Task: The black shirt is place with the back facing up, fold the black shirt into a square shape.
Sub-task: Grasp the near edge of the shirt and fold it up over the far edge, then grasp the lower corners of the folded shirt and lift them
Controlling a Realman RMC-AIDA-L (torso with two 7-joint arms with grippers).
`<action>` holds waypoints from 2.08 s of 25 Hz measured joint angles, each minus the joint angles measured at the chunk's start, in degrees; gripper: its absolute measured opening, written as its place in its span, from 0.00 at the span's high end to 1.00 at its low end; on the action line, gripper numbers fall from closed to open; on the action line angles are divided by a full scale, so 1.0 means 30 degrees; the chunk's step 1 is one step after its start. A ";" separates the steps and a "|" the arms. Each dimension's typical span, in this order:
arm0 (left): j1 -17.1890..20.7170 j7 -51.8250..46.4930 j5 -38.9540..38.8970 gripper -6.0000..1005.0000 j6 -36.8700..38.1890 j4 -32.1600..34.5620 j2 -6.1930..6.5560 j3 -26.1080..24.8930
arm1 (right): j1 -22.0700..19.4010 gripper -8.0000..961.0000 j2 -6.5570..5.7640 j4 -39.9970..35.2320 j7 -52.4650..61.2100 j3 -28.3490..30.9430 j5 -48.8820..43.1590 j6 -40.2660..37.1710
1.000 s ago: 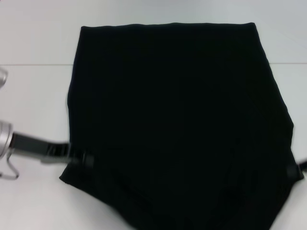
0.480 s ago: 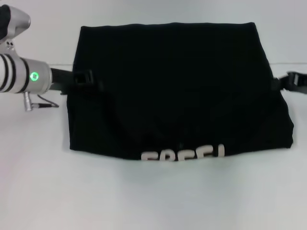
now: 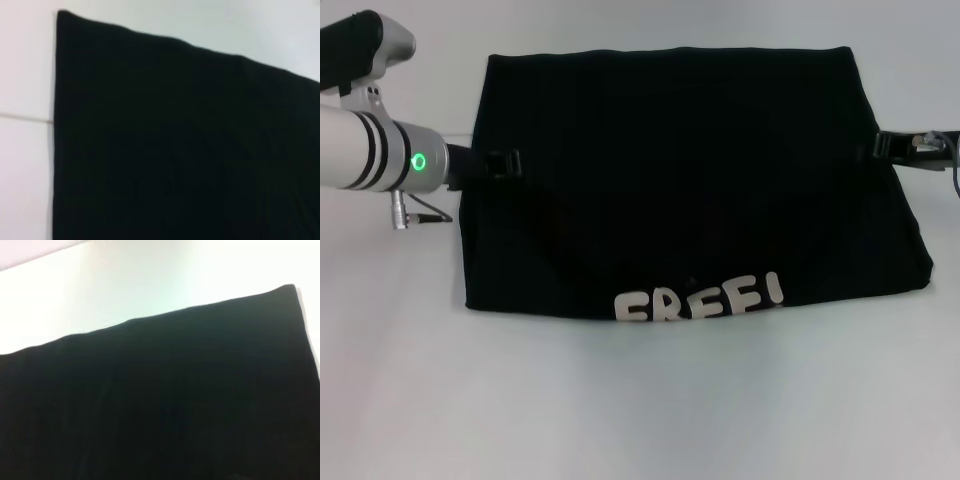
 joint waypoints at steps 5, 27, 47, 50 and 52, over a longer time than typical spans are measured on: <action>-0.0337 -0.0195 -0.0050 0.88 -0.1870 0.0070 -0.0094 -0.0026 | 0.0029 0.94 -0.0057 -0.0118 0.1019 0.0081 0.0122 0.1431; -0.1927 0.0102 0.0038 0.85 -0.6307 -0.2085 -0.0521 0.1963 | 0.1026 0.94 0.0096 0.1529 0.1012 -0.0548 0.0093 0.5083; 0.0317 -0.0010 0.0002 0.51 0.8710 0.2188 0.1857 -0.2774 | -0.0291 0.60 -0.2279 -0.2413 0.5511 -0.1837 0.0042 -0.5829; 0.1038 0.0590 -0.0003 0.37 0.8984 0.2621 0.1778 -0.3072 | -0.0442 0.51 -0.2603 -0.2812 0.5973 -0.1643 0.0014 -0.6959; 0.1823 0.1907 0.0029 0.37 0.8948 0.2981 0.1507 -0.3059 | -0.0462 0.45 -0.2645 -0.2974 0.6051 -0.1459 0.0005 -0.7240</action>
